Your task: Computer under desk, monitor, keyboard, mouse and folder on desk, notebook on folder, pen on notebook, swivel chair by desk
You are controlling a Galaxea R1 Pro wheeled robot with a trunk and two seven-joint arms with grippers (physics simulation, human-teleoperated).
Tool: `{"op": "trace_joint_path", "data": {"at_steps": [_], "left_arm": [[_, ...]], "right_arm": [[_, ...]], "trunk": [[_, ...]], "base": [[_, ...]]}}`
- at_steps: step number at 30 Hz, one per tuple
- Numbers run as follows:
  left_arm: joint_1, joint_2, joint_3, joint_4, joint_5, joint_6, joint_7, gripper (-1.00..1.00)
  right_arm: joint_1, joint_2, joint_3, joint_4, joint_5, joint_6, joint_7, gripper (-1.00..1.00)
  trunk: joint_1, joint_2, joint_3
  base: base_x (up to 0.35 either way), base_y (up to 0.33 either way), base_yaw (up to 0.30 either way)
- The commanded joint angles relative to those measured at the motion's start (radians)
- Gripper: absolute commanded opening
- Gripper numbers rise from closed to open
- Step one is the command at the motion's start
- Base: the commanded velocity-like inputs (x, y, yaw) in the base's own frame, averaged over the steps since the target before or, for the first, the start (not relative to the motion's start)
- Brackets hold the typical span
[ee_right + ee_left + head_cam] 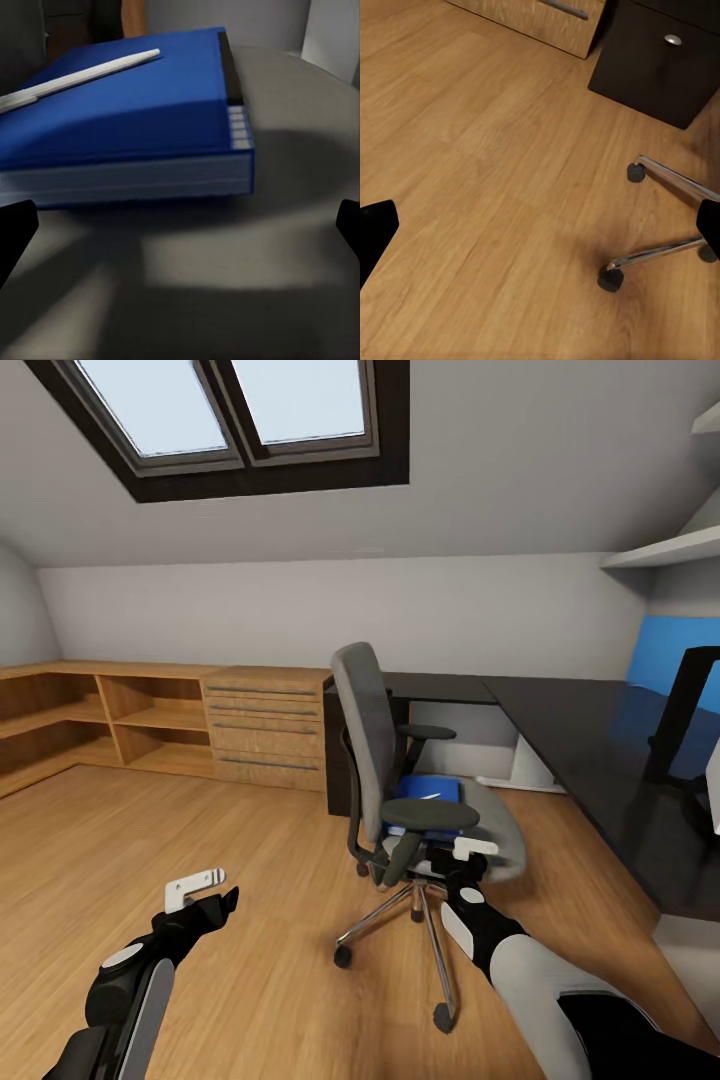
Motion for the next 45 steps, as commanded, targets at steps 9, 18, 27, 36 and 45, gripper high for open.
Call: {"op": "trace_joint_path", "data": {"at_steps": [9, 18, 27, 36, 45], "left_arm": [[-0.001, -0.001, 0.001, -0.001, 0.011, 0.005, 0.007, 1.00], [-0.001, 0.001, 0.002, -0.001, 0.012, 0.005, 0.007, 1.00], [-0.001, 0.000, 0.001, -0.001, 0.013, 0.005, 0.007, 1.00], [-0.001, -0.001, 0.001, -0.001, 0.014, 0.005, 0.006, 1.00], [-0.001, -0.002, 0.001, -0.001, 0.012, 0.005, 0.007, 1.00]], "right_arm": [[-0.001, -0.001, -0.004, 0.001, -0.003, -0.005, 0.000, 1.00], [-0.001, -0.004, -0.006, 0.001, -0.006, -0.004, 0.000, 1.00], [0.000, -0.003, -0.006, 0.000, -0.006, -0.003, 0.000, 1.00], [0.000, 0.002, -0.009, -0.004, -0.013, -0.004, 0.000, 1.00], [0.000, 0.001, -0.007, 0.000, -0.013, -0.006, 0.001, 1.00]], "trunk": [[0.000, 0.000, 0.003], [0.000, 0.000, 0.009], [0.000, 0.000, 0.009], [0.000, 0.000, 0.009], [0.000, 0.000, 0.015]], "base": [[0.000, 0.000, -0.188], [0.000, 0.000, -0.272], [0.000, 0.000, -0.104], [0.000, 0.000, -0.003], [0.000, 0.289, -0.224]]}}
